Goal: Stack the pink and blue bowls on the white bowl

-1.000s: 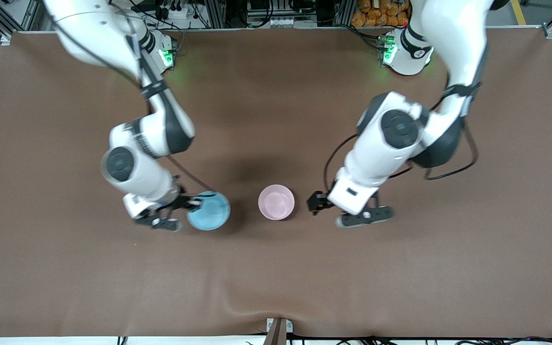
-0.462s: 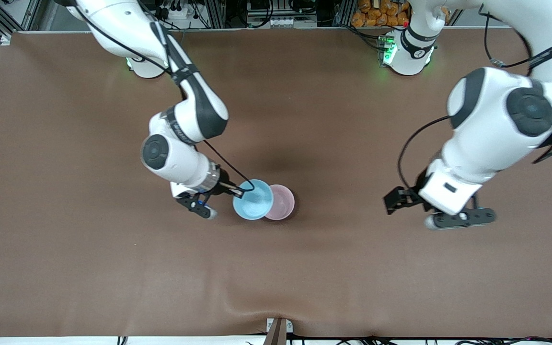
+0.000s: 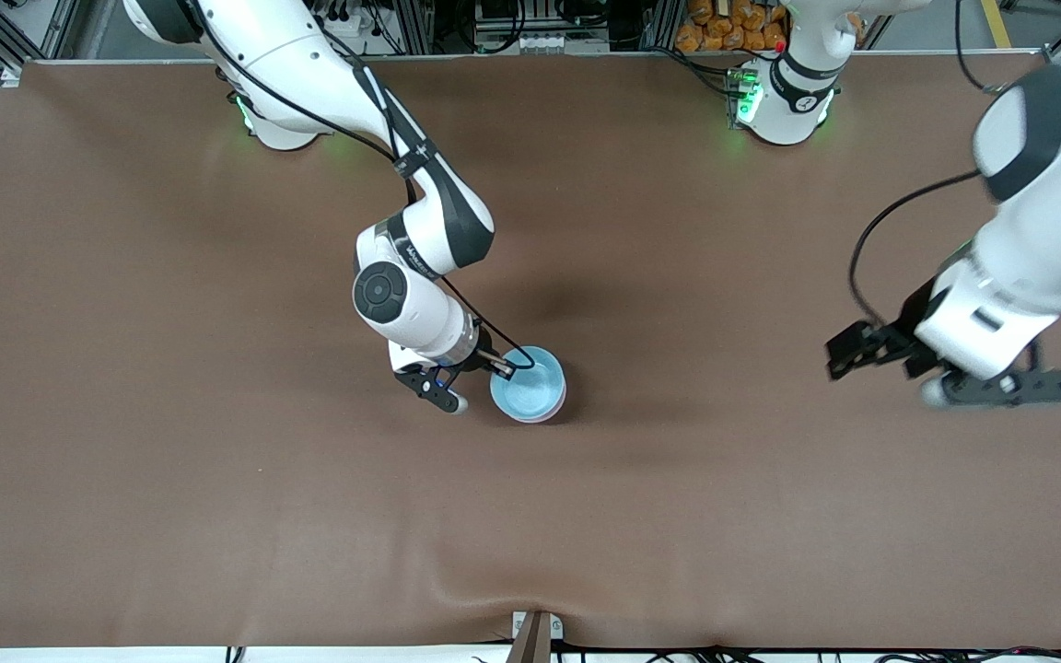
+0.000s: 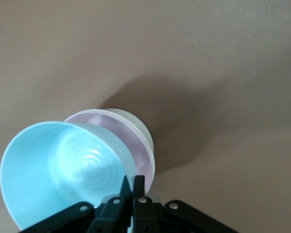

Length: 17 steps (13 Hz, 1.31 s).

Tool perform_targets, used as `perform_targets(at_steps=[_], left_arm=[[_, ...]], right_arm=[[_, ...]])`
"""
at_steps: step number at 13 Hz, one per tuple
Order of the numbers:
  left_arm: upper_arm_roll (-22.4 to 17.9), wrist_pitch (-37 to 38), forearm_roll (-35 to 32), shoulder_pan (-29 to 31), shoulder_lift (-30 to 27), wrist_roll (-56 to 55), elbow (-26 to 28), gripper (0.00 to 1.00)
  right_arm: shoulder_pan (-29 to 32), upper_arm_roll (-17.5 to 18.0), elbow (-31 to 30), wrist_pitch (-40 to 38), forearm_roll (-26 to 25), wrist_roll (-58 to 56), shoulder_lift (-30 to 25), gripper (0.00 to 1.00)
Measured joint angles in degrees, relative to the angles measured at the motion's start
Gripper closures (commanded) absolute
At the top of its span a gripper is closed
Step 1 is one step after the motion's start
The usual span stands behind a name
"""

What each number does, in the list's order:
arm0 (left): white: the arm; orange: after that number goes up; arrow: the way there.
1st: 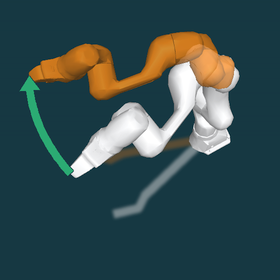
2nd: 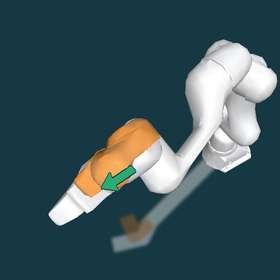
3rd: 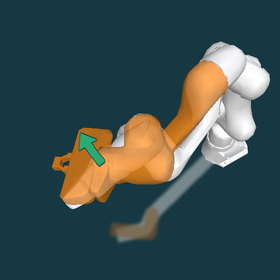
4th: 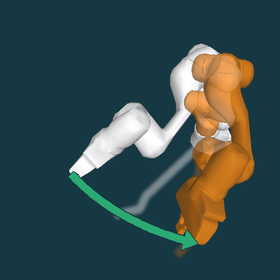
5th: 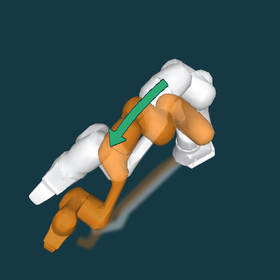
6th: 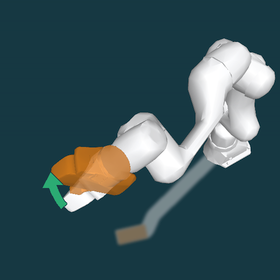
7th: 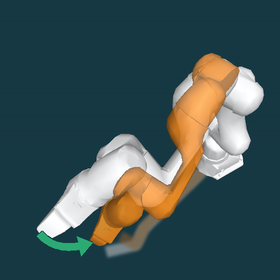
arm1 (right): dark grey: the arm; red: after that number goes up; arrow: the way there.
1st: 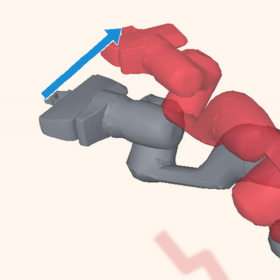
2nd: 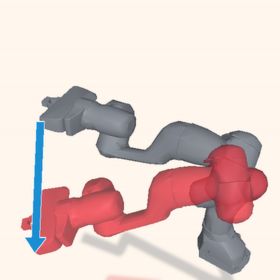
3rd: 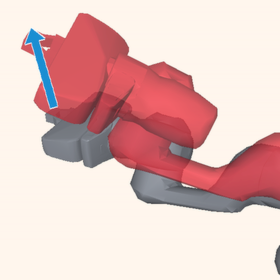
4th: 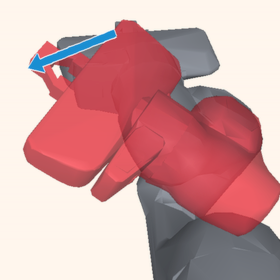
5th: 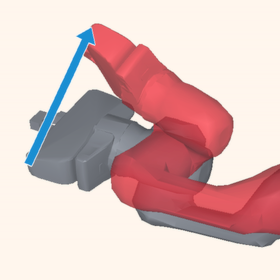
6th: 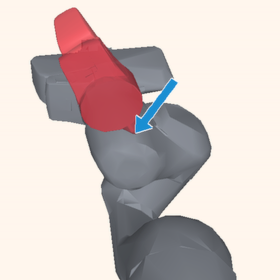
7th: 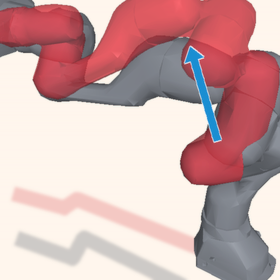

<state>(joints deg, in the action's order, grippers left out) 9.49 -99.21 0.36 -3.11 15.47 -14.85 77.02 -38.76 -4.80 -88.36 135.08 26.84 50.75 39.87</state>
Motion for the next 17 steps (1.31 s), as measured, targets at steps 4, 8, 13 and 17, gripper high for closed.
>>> perform_targets(at_steps=[4, 8, 13, 17], left_arm=[[0.0, 11.8, 0.0, 0.9, -7.9, 0.5, 0.1, 0.00], [0.0, 20.4, 0.0, 1.1, -14.1, 0.7, 1.9, 0.00], [-3.6, 16.0, 0.0, 1.3, -16.6, 6.8, 5.8, 0.00], [-7.9, 15.8, 0.0, 1.7, -16.7, 12.7, 5.8, 0.00]], right_arm=[[-0.3, 0.0, 0.2, 0.0, 0.0, 0.5, 0.9, 0.26], [-0.6, -0.6, 0.7, 0.4, -0.3, 0.8, 1.1, 0.00], [0.0, -5.9, 1.7, -1.8, -5.8, -0.9, -1.4, 0.00], [2.3, -11.2, -0.7, -10.4, -6.3, -12.9, -7.5, 0.00]])
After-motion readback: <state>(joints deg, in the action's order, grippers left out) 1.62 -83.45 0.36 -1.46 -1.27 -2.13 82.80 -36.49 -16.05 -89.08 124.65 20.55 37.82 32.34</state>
